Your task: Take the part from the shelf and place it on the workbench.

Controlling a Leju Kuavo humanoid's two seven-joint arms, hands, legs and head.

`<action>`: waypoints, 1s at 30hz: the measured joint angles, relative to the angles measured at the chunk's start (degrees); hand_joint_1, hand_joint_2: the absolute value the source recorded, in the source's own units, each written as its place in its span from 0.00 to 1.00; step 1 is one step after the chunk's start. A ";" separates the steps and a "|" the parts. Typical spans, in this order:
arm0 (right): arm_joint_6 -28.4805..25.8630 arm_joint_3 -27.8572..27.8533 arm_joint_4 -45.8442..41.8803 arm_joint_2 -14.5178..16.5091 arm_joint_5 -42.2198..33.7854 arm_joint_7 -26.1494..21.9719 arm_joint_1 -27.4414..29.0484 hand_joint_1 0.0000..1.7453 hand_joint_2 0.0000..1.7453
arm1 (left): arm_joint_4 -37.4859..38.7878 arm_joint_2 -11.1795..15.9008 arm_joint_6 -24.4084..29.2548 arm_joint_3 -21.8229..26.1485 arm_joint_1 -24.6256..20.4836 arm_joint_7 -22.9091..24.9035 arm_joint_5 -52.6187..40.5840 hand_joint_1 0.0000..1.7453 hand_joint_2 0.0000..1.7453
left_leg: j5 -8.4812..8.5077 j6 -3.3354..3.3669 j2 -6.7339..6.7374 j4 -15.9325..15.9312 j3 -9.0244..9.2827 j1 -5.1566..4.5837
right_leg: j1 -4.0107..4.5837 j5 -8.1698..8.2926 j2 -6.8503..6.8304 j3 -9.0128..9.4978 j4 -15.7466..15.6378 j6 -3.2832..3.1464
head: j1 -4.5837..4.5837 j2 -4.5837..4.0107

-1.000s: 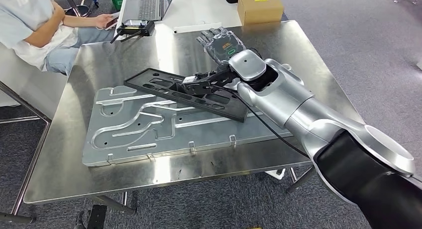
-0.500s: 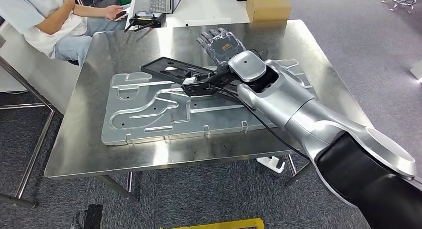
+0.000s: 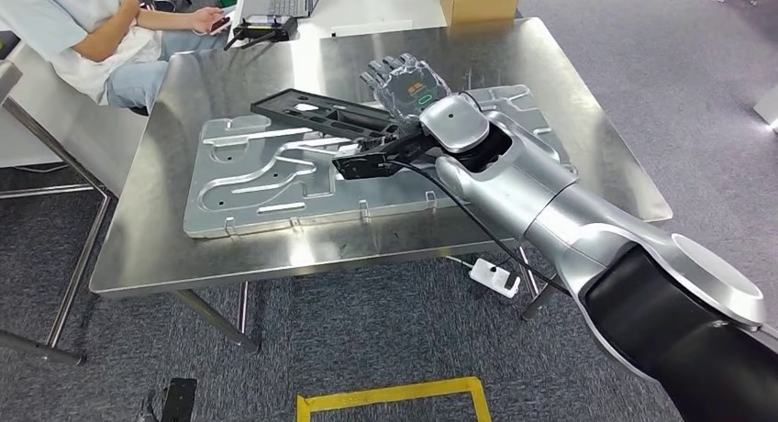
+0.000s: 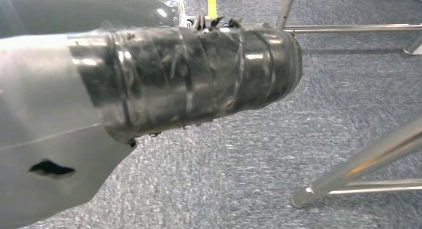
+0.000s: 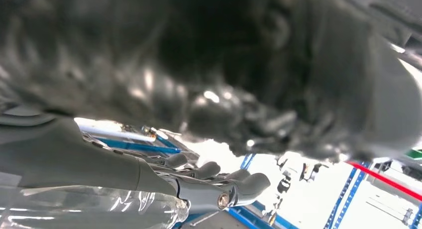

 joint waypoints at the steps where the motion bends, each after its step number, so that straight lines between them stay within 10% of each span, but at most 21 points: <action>1: 0.02 0.00 0.01 0.00 0.00 0.00 0.05 0.00 0.00 | 0.00 0.01 0.00 0.00 -0.02 0.00 -0.01 0.00 0.00 | -0.13 -0.24 0.01 2.25 0.10 0.13 | -0.04 0.63 -0.02 -0.87 0.06 0.11 | 0.02 0.00; 4: 0.09 0.00 0.00 0.00 0.02 0.00 0.13 0.00 0.00 | 0.00 0.01 0.00 0.00 -0.05 0.03 -0.07 0.00 0.00 | 3.79 -0.62 0.01 -1.03 5.24 0.40 | -0.32 2.32 -0.02 -3.34 0.53 0.75 | -0.02 0.00; 8: 0.27 0.00 -0.25 -0.12 0.02 0.01 0.02 0.00 0.00 | 0.00 0.03 0.01 0.00 -0.31 0.11 -0.27 0.00 0.00 | 1.68 0.44 -0.21 -12.76 13.35 -0.15 | -0.20 4.17 -0.09 -4.63 0.70 2.19 | -0.04 0.01; 11: 0.63 0.00 -0.29 -0.32 0.02 0.00 0.19 0.00 0.00 | 0.00 0.00 0.00 0.00 -0.29 0.15 -0.45 0.00 0.00 | 3.11 2.09 0.05 -13.30 12.12 -0.08 | -0.22 4.08 -0.07 -5.34 0.80 3.16 | 0.05 0.01; 15: 0.64 0.00 -0.28 -0.47 0.02 0.01 0.33 0.00 0.00 | 0.00 -0.01 0.00 0.01 -0.37 0.21 -0.81 0.00 0.00 | 5.83 3.59 0.41 -13.38 9.11 -0.26 | -0.20 -5.90 0.01 -9.14 13.22 3.52 | 0.30 0.00; 17: 0.66 0.00 -0.28 -0.47 0.01 0.02 0.50 0.00 0.00 | 0.00 0.01 0.00 0.06 -0.38 0.33 -1.02 0.00 0.00 | 7.01 3.68 0.42 -13.16 7.43 -0.51 | -0.14 -6.20 0.01 -8.79 17.57 3.42 | 0.30 0.00; 19: 0.66 0.00 -0.29 -0.48 0.00 0.02 0.55 0.00 0.00 | 0.00 0.00 0.00 0.22 -0.37 0.41 -1.11 0.00 0.00 | 8.05 3.55 0.33 -12.80 5.88 -0.68 | 0.14 -3.73 0.03 -4.59 14.04 2.78 | 0.32 0.00; 22: 0.60 0.00 -0.55 -0.38 0.00 0.02 0.28 0.00 0.00 | 0.00 -0.08 0.00 0.50 -0.35 0.44 -1.21 0.00 0.00 | 9.37 2.86 0.23 -12.45 4.53 -0.83 | 0.87 -4.15 -0.06 3.17 3.41 1.62 | 0.21 0.01; 25: 0.61 0.00 -0.70 -0.33 -0.01 0.02 0.17 0.00 0.00 | 0.00 -0.03 0.00 0.83 -0.32 0.47 -1.27 0.00 0.00 | 10.78 1.84 0.25 -13.08 4.29 -0.68 | 0.94 -3.55 -0.16 3.81 0.61 1.18 | 0.37 0.00; 27: 0.64 0.00 -0.75 -0.27 -0.04 0.02 0.22 0.00 0.00 | 0.01 0.03 0.01 0.91 -0.25 0.49 -1.33 0.00 0.00 | 8.51 1.16 0.14 -11.51 3.33 -0.59 | 0.46 -2.11 -0.33 2.98 -0.13 0.56 | 0.27 0.00; 30: 0.66 0.00 -0.80 -0.18 -0.09 0.02 0.27 0.00 0.00 | 0.01 -0.01 0.00 0.92 -0.25 0.50 -1.52 0.00 0.00 | 0.51 0.08 0.10 -2.00 0.76 -0.15 | 0.22 0.04 -0.43 0.57 -0.34 -0.06 | -0.12 0.00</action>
